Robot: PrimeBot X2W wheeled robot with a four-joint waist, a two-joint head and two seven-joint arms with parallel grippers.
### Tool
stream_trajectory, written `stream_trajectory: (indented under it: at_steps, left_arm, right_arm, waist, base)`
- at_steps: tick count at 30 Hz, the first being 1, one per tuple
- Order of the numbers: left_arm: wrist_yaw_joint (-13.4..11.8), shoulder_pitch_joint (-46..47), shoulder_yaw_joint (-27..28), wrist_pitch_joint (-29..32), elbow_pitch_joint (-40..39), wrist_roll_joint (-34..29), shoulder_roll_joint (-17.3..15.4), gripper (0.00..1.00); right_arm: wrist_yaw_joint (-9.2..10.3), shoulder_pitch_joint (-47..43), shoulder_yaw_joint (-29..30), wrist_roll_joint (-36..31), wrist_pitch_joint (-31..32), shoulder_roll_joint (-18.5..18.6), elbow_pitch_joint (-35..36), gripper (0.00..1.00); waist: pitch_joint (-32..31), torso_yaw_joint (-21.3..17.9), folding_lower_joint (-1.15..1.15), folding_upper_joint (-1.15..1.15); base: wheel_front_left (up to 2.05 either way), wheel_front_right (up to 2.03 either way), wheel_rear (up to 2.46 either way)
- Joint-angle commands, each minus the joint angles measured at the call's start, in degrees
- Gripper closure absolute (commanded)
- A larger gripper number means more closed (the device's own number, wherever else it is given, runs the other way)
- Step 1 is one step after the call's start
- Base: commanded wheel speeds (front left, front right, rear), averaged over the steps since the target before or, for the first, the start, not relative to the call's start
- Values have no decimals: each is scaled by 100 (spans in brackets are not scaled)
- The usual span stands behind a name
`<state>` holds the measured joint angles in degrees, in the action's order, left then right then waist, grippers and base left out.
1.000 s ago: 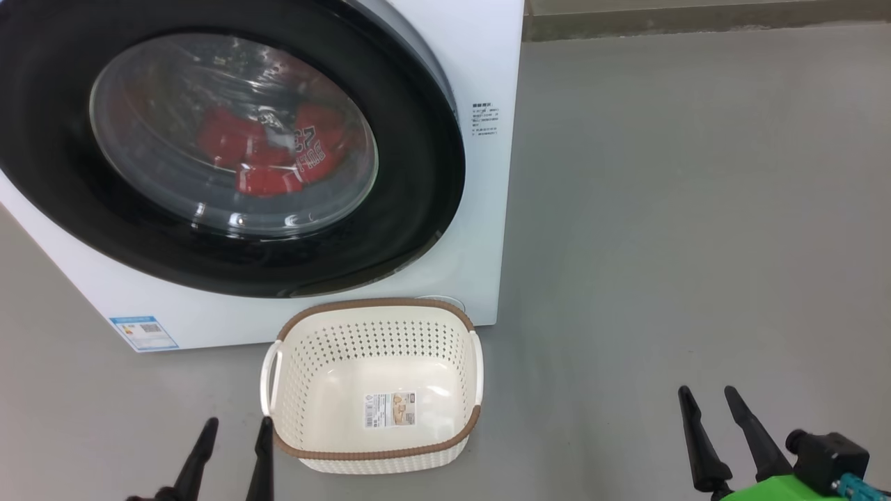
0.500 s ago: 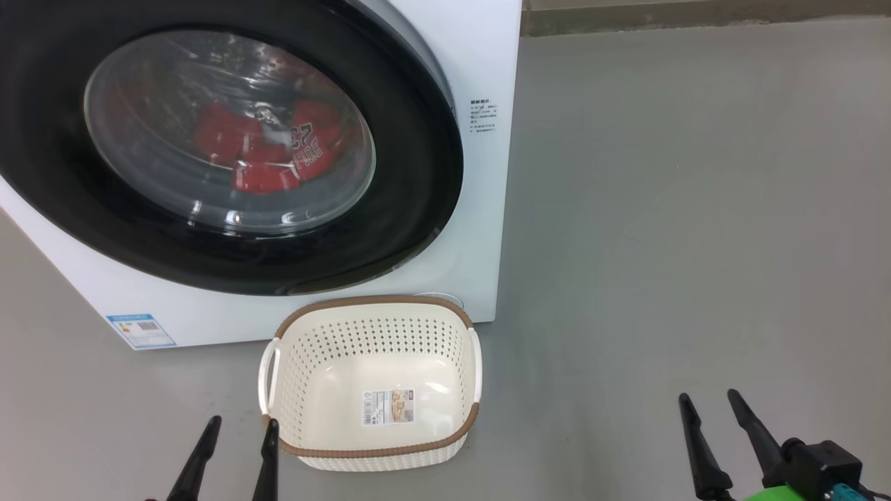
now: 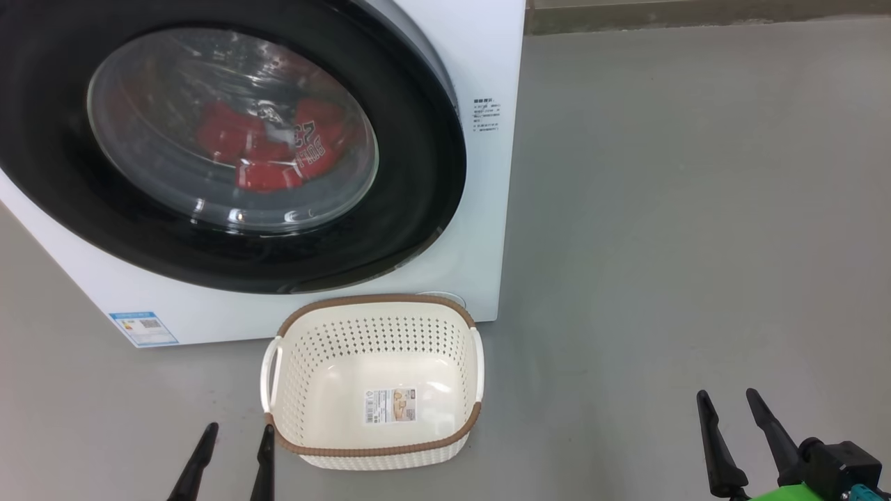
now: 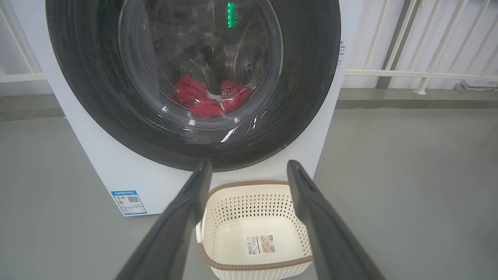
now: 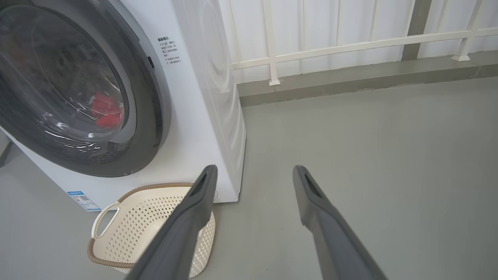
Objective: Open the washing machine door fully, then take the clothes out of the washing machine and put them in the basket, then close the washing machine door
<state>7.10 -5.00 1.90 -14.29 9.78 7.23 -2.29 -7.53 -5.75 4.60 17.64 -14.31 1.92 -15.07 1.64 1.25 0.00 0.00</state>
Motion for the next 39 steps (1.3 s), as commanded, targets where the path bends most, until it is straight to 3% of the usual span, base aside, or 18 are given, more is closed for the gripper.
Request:
stream_trajectory:
  at_steps: [1,10,11,12,13,17,30,39]
  left_arm:
    - [35,100,200,-71,-100,36,-59,0]
    - [37,89,188,-71,-67,1,-59,0]
    - [37,90,182,-71,-67,0,-59,0]
    - [37,93,179,-71,-68,0,-59,0]
    - [37,98,174,-71,-70,2,-59,0]
    - [38,118,154,-71,-78,17,-59,0]
    - [38,472,-230,-71,-113,227,-59,0]
    - [38,882,-516,-71,-91,436,-59,0]
  right_arm:
    - [4,22,-140,43,-69,98,140,0]
    - [4,18,-189,81,-69,97,133,0]
    - [4,21,-216,114,-69,97,135,21]
    - [4,39,-238,177,-69,97,154,80]
    - [4,62,-262,237,-69,97,178,100]
    - [4,257,-376,778,-69,97,325,100]
    - [4,2220,-1037,3997,-69,141,1044,100]
    - [4,3761,-1881,5781,107,968,959,100]
  waist:
    - [-1,3,0,0]
    - [-24,3,0,0]
    - [-23,5,0,0]
    - [-21,5,0,0]
    - [-14,8,0,0]
    - [30,14,0,0]
    - [553,383,0,0]
    - [1165,837,0,0]
  base:
    - [0,0,0]
    - [0,0,0]
    - [0,0,0]
    - [0,0,0]
    - [0,0,0]
    - [0,0,0]
    - [0,0,0]
    - [0,0,0]
